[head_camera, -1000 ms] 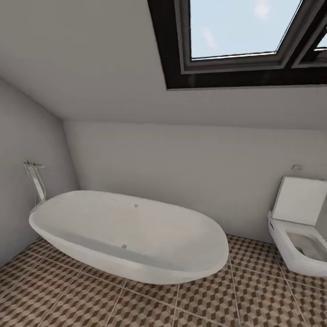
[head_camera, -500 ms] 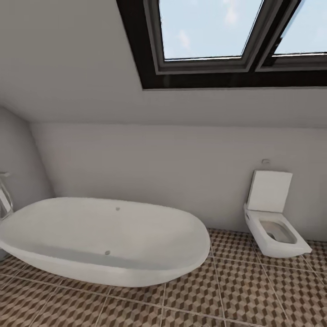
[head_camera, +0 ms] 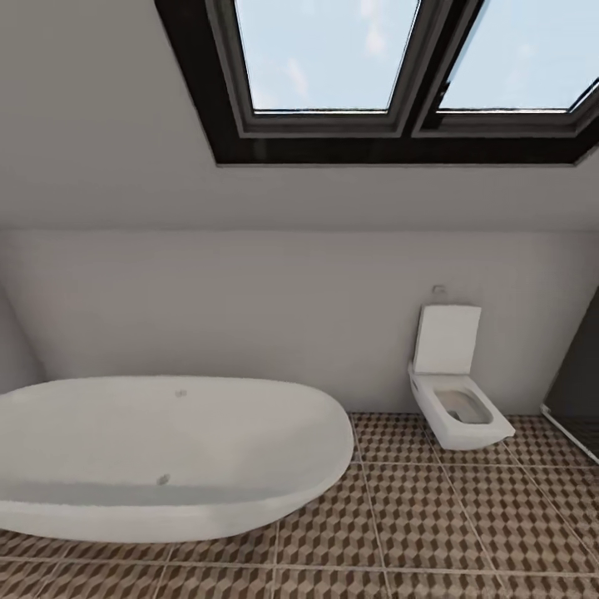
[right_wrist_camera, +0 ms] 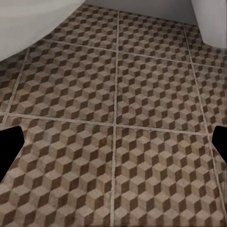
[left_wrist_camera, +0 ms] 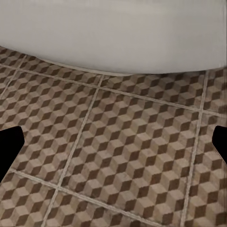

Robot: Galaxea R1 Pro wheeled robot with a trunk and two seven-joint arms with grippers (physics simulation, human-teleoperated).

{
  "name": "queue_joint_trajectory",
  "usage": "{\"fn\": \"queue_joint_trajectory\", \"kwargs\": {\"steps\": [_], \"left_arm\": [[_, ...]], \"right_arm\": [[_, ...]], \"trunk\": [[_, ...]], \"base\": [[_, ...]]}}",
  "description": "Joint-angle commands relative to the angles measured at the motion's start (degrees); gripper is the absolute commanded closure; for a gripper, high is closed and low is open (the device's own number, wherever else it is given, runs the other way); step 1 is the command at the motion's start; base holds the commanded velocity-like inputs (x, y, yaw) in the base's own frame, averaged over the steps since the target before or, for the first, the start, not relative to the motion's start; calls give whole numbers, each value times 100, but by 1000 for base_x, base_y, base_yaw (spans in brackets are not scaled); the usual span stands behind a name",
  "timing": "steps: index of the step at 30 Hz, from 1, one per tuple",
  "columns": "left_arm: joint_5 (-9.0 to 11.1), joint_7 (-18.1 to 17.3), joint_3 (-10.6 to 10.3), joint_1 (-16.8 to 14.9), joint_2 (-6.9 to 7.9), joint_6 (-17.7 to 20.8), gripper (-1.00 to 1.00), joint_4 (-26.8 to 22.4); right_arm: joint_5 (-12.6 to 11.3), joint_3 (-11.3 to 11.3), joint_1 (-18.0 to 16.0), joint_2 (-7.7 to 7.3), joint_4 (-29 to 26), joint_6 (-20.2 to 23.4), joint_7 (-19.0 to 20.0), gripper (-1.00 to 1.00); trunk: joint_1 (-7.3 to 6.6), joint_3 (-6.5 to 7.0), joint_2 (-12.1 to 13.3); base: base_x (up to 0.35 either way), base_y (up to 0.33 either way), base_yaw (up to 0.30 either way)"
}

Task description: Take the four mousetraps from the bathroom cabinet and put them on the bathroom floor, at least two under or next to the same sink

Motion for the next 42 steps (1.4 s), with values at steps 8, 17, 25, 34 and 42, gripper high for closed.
{"fn": "queue_joint_trajectory", "kwargs": {"steps": [8, 17, 25, 34, 42], "left_arm": [[-27, 44, -33, -5, -4, -19, -100, 18], [-27, 44, -33, -5, -3, -19, -100, 18], [-27, 44, -33, -5, -8, -19, -100, 18], [-27, 44, -33, -5, -9, -19, -100, 18], [-27, 44, -33, -5, -9, -19, -100, 18]], "right_arm": [[3, 47, -9, 4, 25, -19, -41, -100], [3, 47, -9, 4, 25, -18, -41, -100], [3, 47, -9, 4, 25, -15, -41, -100], [3, 47, -9, 4, 25, -15, -41, -100], [3, 47, -9, 4, 25, -15, -41, -100]], "trunk": [[3, 15, -5], [3, 34, -5], [3, 52, -5], [3, 73, -5], [3, 93, -5]], "base": [[0, 0, -286], [0, 0, -285], [0, 0, -283], [0, 0, -280], [0, 0, -279]]}}
